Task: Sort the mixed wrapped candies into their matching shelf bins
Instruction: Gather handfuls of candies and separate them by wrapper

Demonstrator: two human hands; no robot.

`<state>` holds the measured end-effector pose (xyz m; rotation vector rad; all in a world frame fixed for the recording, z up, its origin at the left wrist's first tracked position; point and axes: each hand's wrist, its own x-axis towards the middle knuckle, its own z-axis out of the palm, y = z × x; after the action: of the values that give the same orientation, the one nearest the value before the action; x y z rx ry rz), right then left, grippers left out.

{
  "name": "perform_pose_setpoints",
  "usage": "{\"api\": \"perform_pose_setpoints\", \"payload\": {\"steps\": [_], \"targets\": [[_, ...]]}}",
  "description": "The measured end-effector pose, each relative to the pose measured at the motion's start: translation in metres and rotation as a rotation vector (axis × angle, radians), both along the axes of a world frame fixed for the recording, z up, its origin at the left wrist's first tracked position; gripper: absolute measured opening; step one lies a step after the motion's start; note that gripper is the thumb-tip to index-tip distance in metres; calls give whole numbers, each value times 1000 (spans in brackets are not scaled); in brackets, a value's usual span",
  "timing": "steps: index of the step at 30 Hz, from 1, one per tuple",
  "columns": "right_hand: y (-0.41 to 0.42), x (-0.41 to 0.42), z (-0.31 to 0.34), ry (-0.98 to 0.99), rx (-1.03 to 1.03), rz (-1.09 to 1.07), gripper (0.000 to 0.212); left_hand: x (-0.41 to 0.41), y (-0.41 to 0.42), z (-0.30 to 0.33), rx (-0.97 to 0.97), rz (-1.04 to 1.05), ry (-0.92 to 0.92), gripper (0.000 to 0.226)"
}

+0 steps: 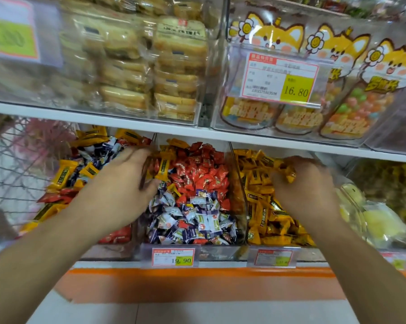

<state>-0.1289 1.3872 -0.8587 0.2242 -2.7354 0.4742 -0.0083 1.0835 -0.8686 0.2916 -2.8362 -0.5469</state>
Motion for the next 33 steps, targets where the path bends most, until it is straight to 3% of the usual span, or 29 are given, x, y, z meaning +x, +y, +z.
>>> {"api": "perform_pose_setpoints", "payload": {"steps": [4, 11, 15, 21, 25, 29, 33], "targets": [[-36, 8, -2, -36, -4, 218, 41, 4, -14, -3, -14, -45, -109, 70], [-125, 10, -7, -201, 37, 529, 53, 1, -20, -8, 6, -100, -103, 66], [-174, -12, -12, -237, 77, 550, 61, 1, -24, -8, 25, -117, -74, 63], [-211, -51, -17, -467, 140, 512, 83, -1, -28, -7, 48, -116, -60, 44], [-214, -60, -16, -484, 210, 528, 75, -2, -27, -9, 67, -112, -53, 41], [-211, -55, -12, -480, 321, 536, 83, -2, -24, -10, 52, -111, -48, 40], [-210, -47, -10, -434, 333, 561, 70, -2, -23, -10, 44, -116, -30, 45]]}}
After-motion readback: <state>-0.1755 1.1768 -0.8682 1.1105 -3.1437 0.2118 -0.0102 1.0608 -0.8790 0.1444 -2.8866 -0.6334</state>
